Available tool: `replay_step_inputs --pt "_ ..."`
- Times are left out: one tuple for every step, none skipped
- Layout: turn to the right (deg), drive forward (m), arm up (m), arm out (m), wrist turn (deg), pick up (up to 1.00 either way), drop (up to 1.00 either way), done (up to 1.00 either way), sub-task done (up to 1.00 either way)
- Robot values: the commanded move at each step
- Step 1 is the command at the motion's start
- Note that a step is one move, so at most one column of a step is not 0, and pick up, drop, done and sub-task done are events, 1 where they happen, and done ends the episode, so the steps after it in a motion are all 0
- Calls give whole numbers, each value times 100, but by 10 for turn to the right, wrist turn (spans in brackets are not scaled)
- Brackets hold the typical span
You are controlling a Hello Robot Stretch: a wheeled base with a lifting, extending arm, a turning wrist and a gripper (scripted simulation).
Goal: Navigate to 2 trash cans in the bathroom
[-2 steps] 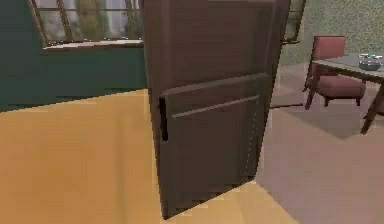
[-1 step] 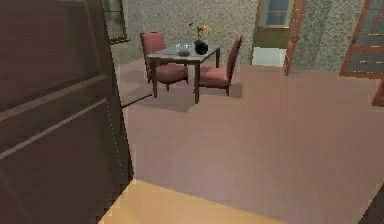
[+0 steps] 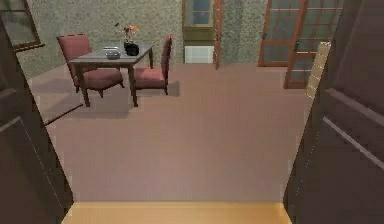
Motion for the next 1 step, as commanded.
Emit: replay_step_inputs --pt "0 100 0 0 0 0 0 0 0"
